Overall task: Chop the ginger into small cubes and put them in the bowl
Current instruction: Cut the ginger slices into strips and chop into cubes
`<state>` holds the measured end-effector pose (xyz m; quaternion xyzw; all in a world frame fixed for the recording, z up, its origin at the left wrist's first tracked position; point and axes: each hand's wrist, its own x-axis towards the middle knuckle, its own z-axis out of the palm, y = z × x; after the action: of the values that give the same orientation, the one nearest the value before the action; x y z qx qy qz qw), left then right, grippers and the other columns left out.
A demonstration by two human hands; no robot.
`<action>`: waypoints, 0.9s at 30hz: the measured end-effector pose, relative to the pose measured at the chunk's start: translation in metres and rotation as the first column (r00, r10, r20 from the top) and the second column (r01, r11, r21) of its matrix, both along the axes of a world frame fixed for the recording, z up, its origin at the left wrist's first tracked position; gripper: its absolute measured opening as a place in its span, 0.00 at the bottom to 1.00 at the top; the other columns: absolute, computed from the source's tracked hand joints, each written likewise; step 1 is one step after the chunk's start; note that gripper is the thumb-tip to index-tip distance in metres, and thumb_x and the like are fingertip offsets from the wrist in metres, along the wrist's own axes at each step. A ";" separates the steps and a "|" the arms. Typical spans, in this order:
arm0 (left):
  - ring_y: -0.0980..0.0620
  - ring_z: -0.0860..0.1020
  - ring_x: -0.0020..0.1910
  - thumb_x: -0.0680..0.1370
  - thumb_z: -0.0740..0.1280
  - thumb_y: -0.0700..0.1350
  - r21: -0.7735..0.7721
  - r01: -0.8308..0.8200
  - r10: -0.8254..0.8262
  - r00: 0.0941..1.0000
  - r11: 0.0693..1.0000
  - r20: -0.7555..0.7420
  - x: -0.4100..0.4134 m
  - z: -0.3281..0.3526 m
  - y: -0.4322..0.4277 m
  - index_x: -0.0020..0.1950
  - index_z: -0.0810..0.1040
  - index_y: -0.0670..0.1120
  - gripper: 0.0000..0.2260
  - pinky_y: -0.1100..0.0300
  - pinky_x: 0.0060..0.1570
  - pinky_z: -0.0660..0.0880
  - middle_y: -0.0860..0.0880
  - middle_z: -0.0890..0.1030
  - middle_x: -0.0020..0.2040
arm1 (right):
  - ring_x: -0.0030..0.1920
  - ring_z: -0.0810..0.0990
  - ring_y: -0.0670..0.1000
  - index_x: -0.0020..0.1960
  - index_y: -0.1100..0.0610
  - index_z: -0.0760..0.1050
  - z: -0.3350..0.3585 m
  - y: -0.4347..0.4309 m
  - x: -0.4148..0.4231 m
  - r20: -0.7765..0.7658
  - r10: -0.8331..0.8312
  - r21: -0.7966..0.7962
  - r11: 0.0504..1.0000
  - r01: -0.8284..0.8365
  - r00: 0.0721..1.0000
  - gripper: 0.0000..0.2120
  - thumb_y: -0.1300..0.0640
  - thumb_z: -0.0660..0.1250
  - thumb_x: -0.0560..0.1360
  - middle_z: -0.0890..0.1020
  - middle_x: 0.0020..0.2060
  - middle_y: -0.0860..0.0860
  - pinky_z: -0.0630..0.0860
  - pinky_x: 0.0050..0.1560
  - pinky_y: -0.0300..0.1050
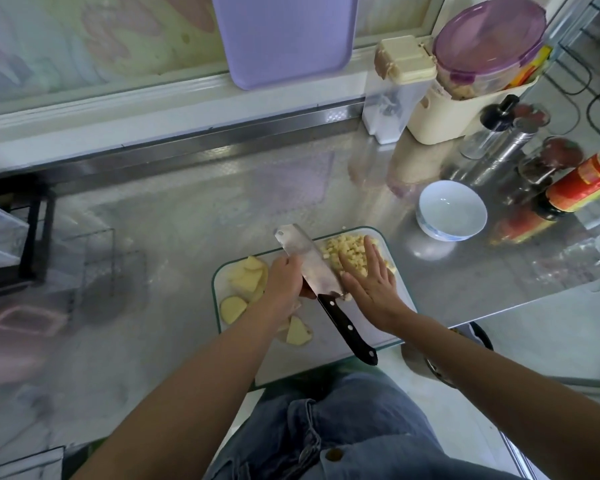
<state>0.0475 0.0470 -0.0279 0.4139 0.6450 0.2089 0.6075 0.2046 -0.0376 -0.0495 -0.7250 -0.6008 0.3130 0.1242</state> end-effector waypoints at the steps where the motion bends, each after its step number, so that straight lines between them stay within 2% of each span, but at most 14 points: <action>1: 0.55 0.74 0.19 0.80 0.55 0.43 0.004 -0.002 0.002 1.000 1.000 -0.006 -0.001 0.000 0.001 0.34 0.70 0.45 0.14 0.60 0.26 0.74 0.50 0.71 0.25 | 0.76 0.32 0.48 0.75 0.33 0.49 0.001 0.001 -0.002 -0.014 0.034 0.049 0.998 -0.033 0.999 0.24 0.34 0.41 0.79 0.32 0.76 0.43 0.39 0.75 0.59; 4: 0.54 0.76 0.20 0.80 0.55 0.42 0.014 0.001 -0.001 1.000 1.000 0.016 -0.004 0.001 0.003 0.37 0.72 0.45 0.13 0.61 0.22 0.73 0.47 0.73 0.29 | 0.76 0.32 0.45 0.75 0.32 0.48 0.002 0.007 -0.014 0.008 0.184 0.125 0.975 -0.183 0.983 0.25 0.34 0.39 0.78 0.32 0.76 0.41 0.39 0.73 0.55; 5: 0.54 0.76 0.20 0.80 0.55 0.42 0.009 0.007 -0.007 1.000 1.000 0.020 -0.004 0.002 0.003 0.37 0.72 0.44 0.13 0.61 0.22 0.73 0.47 0.74 0.30 | 0.76 0.33 0.46 0.75 0.33 0.49 0.002 0.009 -0.016 0.021 0.181 0.114 0.977 -0.182 0.983 0.25 0.35 0.39 0.78 0.34 0.76 0.42 0.39 0.73 0.55; 9: 0.52 0.73 0.21 0.80 0.55 0.41 0.011 0.020 -0.020 1.000 1.000 0.008 -0.008 0.003 0.003 0.36 0.66 0.43 0.12 0.63 0.21 0.71 0.45 0.68 0.31 | 0.77 0.38 0.52 0.77 0.39 0.54 0.005 0.018 -0.017 -0.023 -0.057 0.046 0.997 0.058 0.998 0.25 0.39 0.45 0.81 0.39 0.78 0.46 0.41 0.73 0.60; 13: 0.49 0.74 0.25 0.80 0.55 0.41 0.019 0.018 -0.018 1.000 1.000 0.010 -0.010 0.003 0.002 0.37 0.69 0.44 0.12 0.62 0.22 0.71 0.44 0.71 0.32 | 0.77 0.39 0.48 0.76 0.38 0.56 0.006 0.018 -0.024 0.027 0.132 0.137 0.981 -0.134 0.991 0.25 0.38 0.44 0.80 0.40 0.78 0.44 0.43 0.73 0.58; 14: 0.50 0.73 0.24 0.80 0.55 0.41 0.025 0.019 -0.019 1.000 1.000 0.008 -0.010 0.003 0.002 0.36 0.68 0.44 0.12 0.62 0.21 0.71 0.45 0.70 0.32 | 0.77 0.39 0.48 0.76 0.40 0.58 0.005 0.019 -0.023 0.050 0.115 0.113 0.986 -0.120 0.992 0.24 0.39 0.45 0.81 0.40 0.78 0.44 0.44 0.73 0.60; 16: 0.53 0.70 0.20 0.80 0.55 0.41 0.052 0.020 -0.019 1.000 0.998 -0.007 -0.012 0.003 0.000 0.34 0.62 0.44 0.14 0.63 0.20 0.68 0.46 0.64 0.29 | 0.77 0.40 0.52 0.77 0.46 0.59 0.005 0.021 -0.021 0.070 -0.013 0.059 0.998 0.009 0.997 0.24 0.41 0.48 0.82 0.39 0.78 0.48 0.46 0.74 0.64; 18: 0.51 0.69 0.22 0.80 0.55 0.41 0.085 0.003 0.000 0.999 0.996 -0.038 -0.015 0.002 -0.001 0.33 0.60 0.45 0.15 0.62 0.21 0.67 0.47 0.61 0.28 | 0.76 0.46 0.55 0.78 0.45 0.55 0.011 0.018 -0.020 0.092 -0.074 0.110 0.992 0.063 0.993 0.26 0.41 0.48 0.82 0.44 0.78 0.50 0.49 0.73 0.62; 20: 0.46 0.73 0.29 0.80 0.55 0.42 0.114 -0.021 0.030 0.996 0.993 -0.078 -0.017 0.002 -0.001 0.33 0.63 0.44 0.15 0.60 0.24 0.69 0.45 0.66 0.29 | 0.70 0.58 0.54 0.77 0.43 0.57 0.021 0.015 -0.023 0.105 -0.013 0.206 0.978 -0.009 0.994 0.28 0.36 0.48 0.79 0.58 0.73 0.53 0.57 0.69 0.58; 22: 0.45 0.74 0.31 0.81 0.54 0.43 0.158 -0.019 0.043 0.988 0.987 -0.148 -0.018 0.003 -0.002 0.34 0.66 0.44 0.15 0.57 0.29 0.69 0.44 0.71 0.31 | 0.58 0.66 0.52 0.76 0.42 0.58 0.028 0.011 -0.032 0.117 0.097 0.220 0.968 -0.121 0.988 0.32 0.32 0.48 0.75 0.67 0.59 0.52 0.65 0.62 0.53; 24: 0.43 0.78 0.31 0.81 0.53 0.43 0.201 0.007 0.037 0.977 0.979 -0.210 -0.018 0.005 -0.003 0.35 0.68 0.44 0.15 0.54 0.33 0.72 0.42 0.77 0.31 | 0.48 0.68 0.50 0.76 0.43 0.57 0.030 0.007 -0.043 0.120 0.182 0.188 0.961 -0.202 0.976 0.35 0.32 0.58 0.73 0.66 0.52 0.50 0.72 0.50 0.49; 26: 0.40 0.81 0.33 0.81 0.53 0.43 0.240 0.010 0.043 0.975 0.971 -0.216 -0.018 0.007 -0.004 0.37 0.69 0.42 0.14 0.53 0.35 0.74 0.40 0.79 0.32 | 0.42 0.70 0.50 0.77 0.45 0.54 0.027 0.006 -0.051 0.097 0.189 0.126 0.972 -0.200 0.977 0.37 0.41 0.67 0.73 0.65 0.53 0.51 0.73 0.42 0.45; 27: 0.39 0.81 0.33 0.82 0.53 0.44 0.265 0.016 0.044 0.975 0.964 -0.216 -0.017 0.009 -0.004 0.37 0.70 0.42 0.15 0.52 0.35 0.75 0.40 0.79 0.33 | 0.40 0.70 0.50 0.77 0.47 0.55 0.024 0.007 -0.055 0.089 0.168 0.100 0.979 -0.176 0.982 0.36 0.46 0.68 0.74 0.66 0.55 0.53 0.72 0.40 0.44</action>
<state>0.0301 0.0428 -0.0193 0.5075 0.6774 0.2505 0.4699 0.1499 -0.0306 -0.0250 -0.6745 -0.6818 0.2603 0.1114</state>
